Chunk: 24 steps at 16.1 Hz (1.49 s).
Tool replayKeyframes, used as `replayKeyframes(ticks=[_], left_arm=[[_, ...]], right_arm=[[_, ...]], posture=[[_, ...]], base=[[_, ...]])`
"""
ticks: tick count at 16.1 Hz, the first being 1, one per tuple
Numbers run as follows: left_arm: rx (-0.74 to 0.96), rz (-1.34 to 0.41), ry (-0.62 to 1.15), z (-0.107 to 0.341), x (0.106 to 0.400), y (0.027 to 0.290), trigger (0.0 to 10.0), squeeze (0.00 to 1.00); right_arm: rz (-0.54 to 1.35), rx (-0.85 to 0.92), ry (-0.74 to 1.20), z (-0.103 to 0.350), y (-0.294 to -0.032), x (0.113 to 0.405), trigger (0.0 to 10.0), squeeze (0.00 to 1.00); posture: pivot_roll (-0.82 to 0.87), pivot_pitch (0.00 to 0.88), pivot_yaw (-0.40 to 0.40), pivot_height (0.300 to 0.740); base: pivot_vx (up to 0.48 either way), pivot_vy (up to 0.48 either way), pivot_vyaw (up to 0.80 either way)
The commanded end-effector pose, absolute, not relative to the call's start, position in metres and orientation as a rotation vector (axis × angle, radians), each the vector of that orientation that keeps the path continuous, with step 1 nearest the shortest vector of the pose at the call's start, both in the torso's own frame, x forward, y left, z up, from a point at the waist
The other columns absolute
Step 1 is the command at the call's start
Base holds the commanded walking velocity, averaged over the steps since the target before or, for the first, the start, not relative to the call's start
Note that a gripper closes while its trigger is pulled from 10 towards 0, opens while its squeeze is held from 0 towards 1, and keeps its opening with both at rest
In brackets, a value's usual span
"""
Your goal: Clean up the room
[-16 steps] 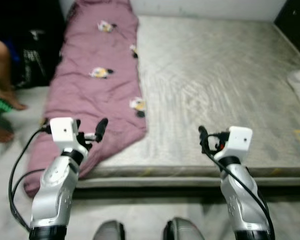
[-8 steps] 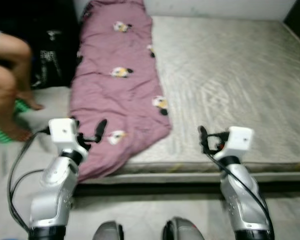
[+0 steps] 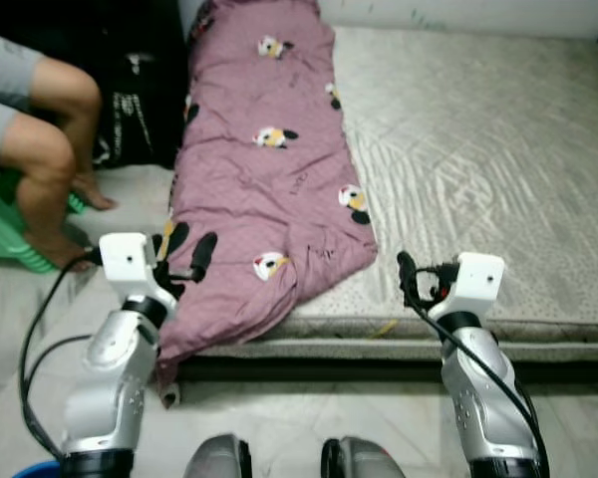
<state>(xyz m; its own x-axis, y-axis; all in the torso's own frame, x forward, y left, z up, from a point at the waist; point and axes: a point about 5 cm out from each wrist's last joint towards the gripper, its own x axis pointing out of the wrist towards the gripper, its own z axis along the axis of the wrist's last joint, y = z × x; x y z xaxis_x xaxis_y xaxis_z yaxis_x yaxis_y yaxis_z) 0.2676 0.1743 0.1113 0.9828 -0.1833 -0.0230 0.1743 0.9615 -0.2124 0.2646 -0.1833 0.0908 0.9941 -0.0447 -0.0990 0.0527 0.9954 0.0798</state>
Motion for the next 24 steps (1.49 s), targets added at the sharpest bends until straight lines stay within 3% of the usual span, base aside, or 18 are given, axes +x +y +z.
replayKeyframes(ticks=[1,10,14,24], left_arm=[[-0.209,-0.199,0.021,0.1157,0.2667,0.1717,10.0,0.00],[-0.210,-0.205,0.022,0.1157,0.2666,0.1710,10.0,0.00],[-0.211,-0.183,0.036,0.1136,0.2675,0.1727,10.0,0.00],[-0.181,-0.139,0.054,0.1099,0.2694,0.1780,10.0,0.00]], right_arm=[[-0.063,0.079,0.105,0.0901,-0.1888,0.2632,10.0,0.00],[-0.064,0.078,0.105,0.0901,-0.1887,0.2635,10.0,0.00],[-0.064,0.078,0.109,0.0900,-0.1884,0.2636,10.0,0.00],[-0.063,0.075,0.114,0.0892,-0.1891,0.2641,10.0,0.00]], posture=[[-0.02,0.129,-0.017,0.740],[-0.03,0.129,-0.016,0.740],[-0.02,0.130,-0.016,0.740],[-0.02,0.130,-0.019,0.740]], base=[[0.371,0.000,0.00],[0.288,0.000,0.00],[0.000,0.000,0.00],[0.000,0.000,-0.80]])
